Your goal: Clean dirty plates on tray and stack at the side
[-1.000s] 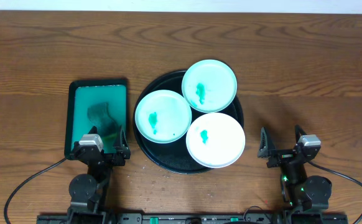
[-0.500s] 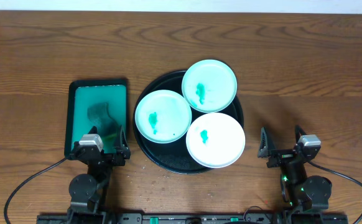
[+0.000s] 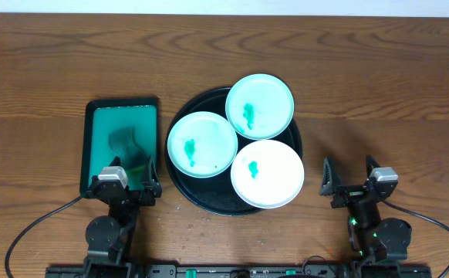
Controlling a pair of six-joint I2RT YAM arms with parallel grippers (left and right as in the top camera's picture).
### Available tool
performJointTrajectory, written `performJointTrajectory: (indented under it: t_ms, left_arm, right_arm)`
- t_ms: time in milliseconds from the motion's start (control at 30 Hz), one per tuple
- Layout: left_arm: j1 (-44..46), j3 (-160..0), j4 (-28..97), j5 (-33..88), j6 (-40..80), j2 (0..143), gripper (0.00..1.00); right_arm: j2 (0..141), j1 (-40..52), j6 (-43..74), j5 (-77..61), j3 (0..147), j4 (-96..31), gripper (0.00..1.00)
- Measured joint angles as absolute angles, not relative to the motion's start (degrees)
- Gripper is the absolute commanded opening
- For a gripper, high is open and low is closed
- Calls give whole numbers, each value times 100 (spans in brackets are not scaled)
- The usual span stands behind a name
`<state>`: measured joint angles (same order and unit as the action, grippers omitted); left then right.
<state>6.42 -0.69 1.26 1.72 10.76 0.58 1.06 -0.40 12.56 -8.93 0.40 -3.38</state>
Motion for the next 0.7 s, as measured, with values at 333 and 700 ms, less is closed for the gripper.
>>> performJointTrajectory:
  t_ms: [333, 700]
  left_arm:
    - [642, -71, 113, 169, 1076, 58, 80]
    - [642, -272, 460, 447, 1826, 228, 80]
  right_arm:
    - [106, -38, 1256, -893, 40, -338, 99]
    - [106, -40, 1256, -893, 40, -338, 99]
